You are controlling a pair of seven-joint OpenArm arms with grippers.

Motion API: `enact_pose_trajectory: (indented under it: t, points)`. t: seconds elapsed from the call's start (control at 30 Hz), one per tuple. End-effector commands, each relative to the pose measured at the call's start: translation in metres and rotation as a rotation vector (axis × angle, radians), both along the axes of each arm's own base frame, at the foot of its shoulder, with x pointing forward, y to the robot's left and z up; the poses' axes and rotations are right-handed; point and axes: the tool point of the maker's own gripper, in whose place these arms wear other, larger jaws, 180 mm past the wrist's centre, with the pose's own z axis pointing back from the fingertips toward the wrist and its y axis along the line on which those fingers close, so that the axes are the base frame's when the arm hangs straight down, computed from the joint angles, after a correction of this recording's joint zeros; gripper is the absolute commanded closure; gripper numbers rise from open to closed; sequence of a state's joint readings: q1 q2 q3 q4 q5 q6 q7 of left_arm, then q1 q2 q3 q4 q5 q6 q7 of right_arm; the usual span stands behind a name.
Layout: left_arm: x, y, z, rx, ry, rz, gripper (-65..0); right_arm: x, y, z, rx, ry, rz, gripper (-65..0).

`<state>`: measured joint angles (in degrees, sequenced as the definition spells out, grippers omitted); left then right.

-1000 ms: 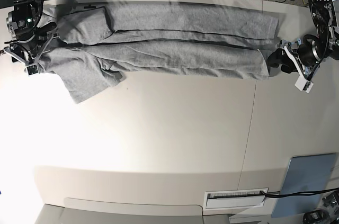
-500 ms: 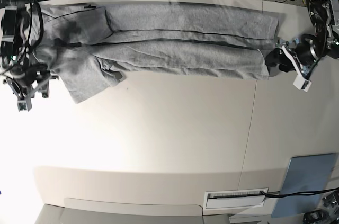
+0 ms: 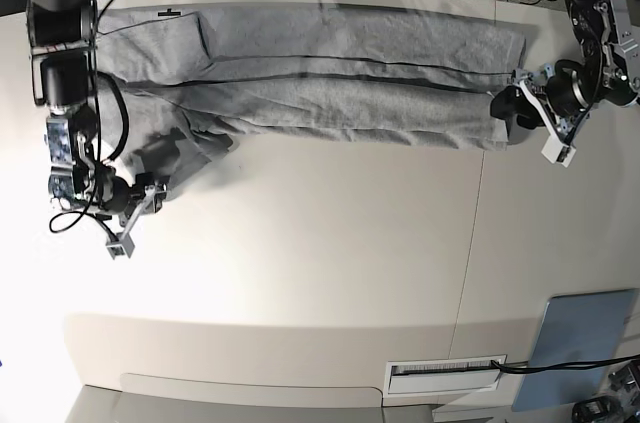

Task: Fold the T-shirt properly
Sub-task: 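Release the hem and reposition the right gripper at the sleeve end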

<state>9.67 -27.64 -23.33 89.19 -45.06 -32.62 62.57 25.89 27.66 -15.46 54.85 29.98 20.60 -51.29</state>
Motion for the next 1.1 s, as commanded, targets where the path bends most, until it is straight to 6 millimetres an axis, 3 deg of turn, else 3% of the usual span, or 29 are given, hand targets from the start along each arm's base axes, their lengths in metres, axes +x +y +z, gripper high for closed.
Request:
enact_pose_trajectory:
  t: [0.0, 0.1, 0.23, 0.3, 0.5, 0.73, 0.83, 1.07]
  points:
    - [0.010, 0.005, 0.013, 0.003, -0.049, 0.003, -36.5, -0.001, -0.001, 0.001, 0.002, 0.022, -0.001, -29.4]
    - [0.014, 0.005, 0.016, -0.005, -0.074, 0.011, -36.5, -0.007, 0.002, -0.003, 0.000, 0.052, 0.016, -25.0]
    - [0.017, 0.004, 0.019, -0.012, -0.094, 0.017, -36.5, -0.010, -0.002, -0.005, -0.034, 0.072, 0.033, -4.6]
    - [0.017, 0.005, 0.018, -0.008, -0.092, 0.016, -36.5, -0.011, -0.007, -0.005, -0.063, 0.082, 0.037, 0.0]
    - [0.016, 0.009, 0.015, 0.019, -0.080, 0.026, -36.5, -0.003, -0.009, 0.009, -0.118, 0.042, 0.069, 0.0]
    - [0.016, 0.009, 0.015, 0.019, -0.081, 0.026, -36.5, 0.007, -0.002, 0.067, -0.206, -0.137, 0.120, 0.0]
    - [0.016, 0.009, 0.015, 0.019, -0.081, 0.026, -36.5, -0.006, 0.000, 0.086, -0.262, -0.195, 0.145, 0.0]
    - [0.016, 0.009, 0.015, 0.019, -0.080, 0.026, -36.5, -0.063, 0.020, 0.108, -0.433, -0.269, 0.230, 0.0]
